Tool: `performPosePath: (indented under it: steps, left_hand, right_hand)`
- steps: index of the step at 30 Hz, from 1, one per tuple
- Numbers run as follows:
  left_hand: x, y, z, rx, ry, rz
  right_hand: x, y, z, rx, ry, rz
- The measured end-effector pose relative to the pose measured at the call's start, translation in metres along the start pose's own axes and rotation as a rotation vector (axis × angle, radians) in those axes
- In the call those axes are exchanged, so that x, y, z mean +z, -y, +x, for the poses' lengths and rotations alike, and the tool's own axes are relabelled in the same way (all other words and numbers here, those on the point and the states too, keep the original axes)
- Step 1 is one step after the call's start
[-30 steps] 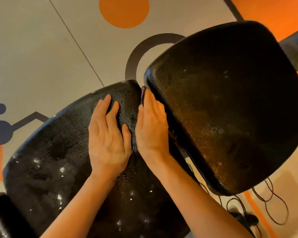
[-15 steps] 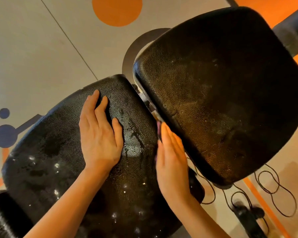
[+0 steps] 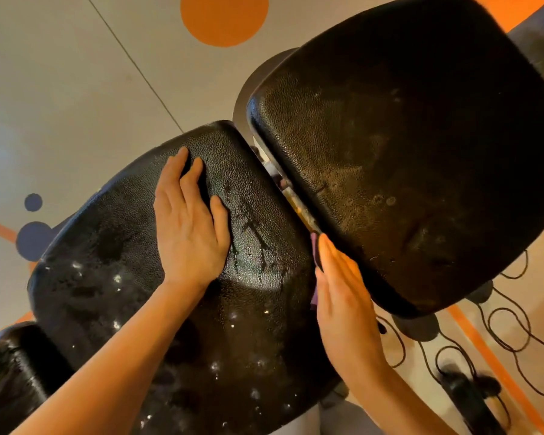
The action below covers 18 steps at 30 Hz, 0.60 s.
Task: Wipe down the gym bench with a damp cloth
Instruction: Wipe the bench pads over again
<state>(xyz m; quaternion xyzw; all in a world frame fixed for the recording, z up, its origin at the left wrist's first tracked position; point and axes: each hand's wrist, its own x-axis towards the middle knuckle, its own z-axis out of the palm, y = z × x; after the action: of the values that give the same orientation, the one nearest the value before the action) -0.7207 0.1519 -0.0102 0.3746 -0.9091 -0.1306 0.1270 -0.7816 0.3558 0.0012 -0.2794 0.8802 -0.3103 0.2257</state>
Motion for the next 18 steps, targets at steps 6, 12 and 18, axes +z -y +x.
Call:
performPosePath:
  steps: [6,12,18]
  left_hand:
    - [0.001,0.000,-0.002,-0.031,0.006,-0.017]
    - [-0.008,-0.004,-0.008,-0.034,0.070,-0.065]
    - [-0.017,-0.025,-0.083,-0.103,0.175,-0.152]
  right_hand:
    - [0.061,0.084,0.149,-0.063,-0.067,0.087]
    - [0.016,0.018,0.041,-0.080,0.048,-0.015]
    - [-0.010,-0.010,-0.021,-0.028,0.023,-0.004]
